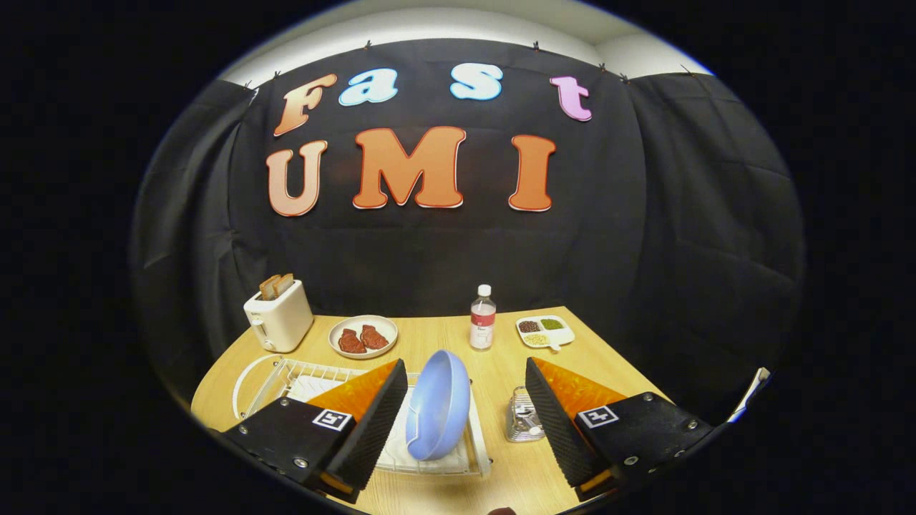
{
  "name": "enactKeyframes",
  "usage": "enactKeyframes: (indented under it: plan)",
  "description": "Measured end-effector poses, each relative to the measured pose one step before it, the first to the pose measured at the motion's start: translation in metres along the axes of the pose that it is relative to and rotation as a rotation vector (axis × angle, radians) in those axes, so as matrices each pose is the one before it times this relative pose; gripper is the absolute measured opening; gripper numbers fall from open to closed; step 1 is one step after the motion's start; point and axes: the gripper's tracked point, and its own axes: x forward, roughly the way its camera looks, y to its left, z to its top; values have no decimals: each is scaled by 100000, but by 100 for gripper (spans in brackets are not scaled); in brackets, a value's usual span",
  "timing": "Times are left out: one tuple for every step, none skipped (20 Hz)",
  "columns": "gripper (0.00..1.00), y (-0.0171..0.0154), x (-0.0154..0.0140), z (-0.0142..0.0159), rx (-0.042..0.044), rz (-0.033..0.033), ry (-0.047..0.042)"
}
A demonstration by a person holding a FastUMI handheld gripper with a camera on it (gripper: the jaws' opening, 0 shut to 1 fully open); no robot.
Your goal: Take the plate from the dish rack, then take the spoon from the basket and place it into the plate.
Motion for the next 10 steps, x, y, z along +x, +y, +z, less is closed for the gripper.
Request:
enactKeyframes:
  plan:
    - [99,338,894,-463,277,1020,1973]
    - [99,308,899,-355,130,782,1699]
    - [99,313,987,-486,-283,457,1753]
    - [99,122,825,-609,-586,-25,1904]
    - [99,50,836,-637,-351,-242,2190]
    - [99,48,720,-734,-220,134,2620]
    - [99,11,843,-721,-11,-212,2833]
    - [99,-17,579,-621,310,-196,2466]
    - [99,17,622,-644,550,289,2377]
    - [99,143,502,-598,782,760,2509]
